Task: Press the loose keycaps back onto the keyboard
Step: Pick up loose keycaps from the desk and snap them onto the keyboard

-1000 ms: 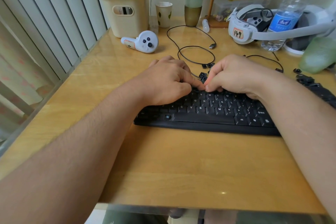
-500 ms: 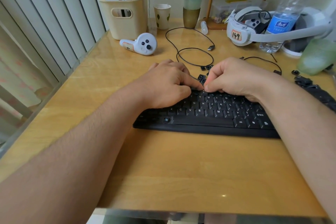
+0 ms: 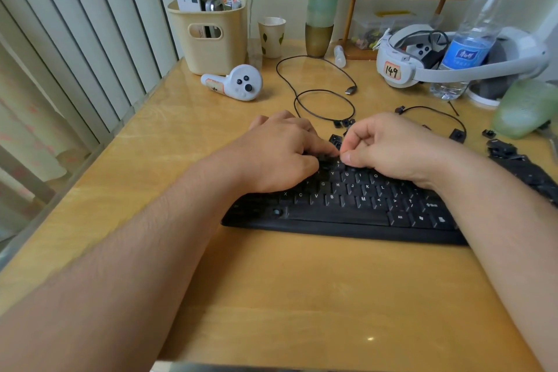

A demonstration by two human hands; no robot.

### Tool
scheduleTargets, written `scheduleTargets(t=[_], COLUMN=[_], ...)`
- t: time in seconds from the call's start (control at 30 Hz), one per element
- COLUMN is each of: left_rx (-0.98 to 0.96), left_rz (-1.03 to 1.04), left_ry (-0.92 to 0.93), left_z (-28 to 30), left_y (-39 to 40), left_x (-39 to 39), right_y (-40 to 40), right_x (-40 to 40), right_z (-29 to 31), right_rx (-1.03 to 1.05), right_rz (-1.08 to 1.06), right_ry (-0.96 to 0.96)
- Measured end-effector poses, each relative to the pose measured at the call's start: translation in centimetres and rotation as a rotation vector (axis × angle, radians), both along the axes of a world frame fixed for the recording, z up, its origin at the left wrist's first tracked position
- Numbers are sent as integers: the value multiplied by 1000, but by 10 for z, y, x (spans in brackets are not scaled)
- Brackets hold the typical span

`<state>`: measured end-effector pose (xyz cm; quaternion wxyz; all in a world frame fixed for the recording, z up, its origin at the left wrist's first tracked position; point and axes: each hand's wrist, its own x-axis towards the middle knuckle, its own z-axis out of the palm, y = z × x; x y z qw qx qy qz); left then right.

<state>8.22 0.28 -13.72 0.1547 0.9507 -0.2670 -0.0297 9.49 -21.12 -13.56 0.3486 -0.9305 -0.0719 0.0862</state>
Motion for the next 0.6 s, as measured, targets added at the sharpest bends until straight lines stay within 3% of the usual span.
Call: scheduleTargets(t=[0.13, 0.3, 0.6], left_rx=[-46, -125, -397], left_rz=[23, 48, 172], left_ry=[-92, -124, 140], left_z=[1, -6, -10], left_y=[6, 10, 23], left_x=[2, 8, 15], right_y=[-5, -1, -9], right_x=[-2, -1, 5], right_z=[12, 34, 28], right_rx=[-91, -584, -702], right_rz=[130, 484, 774], right_ry=[-75, -205, -494])
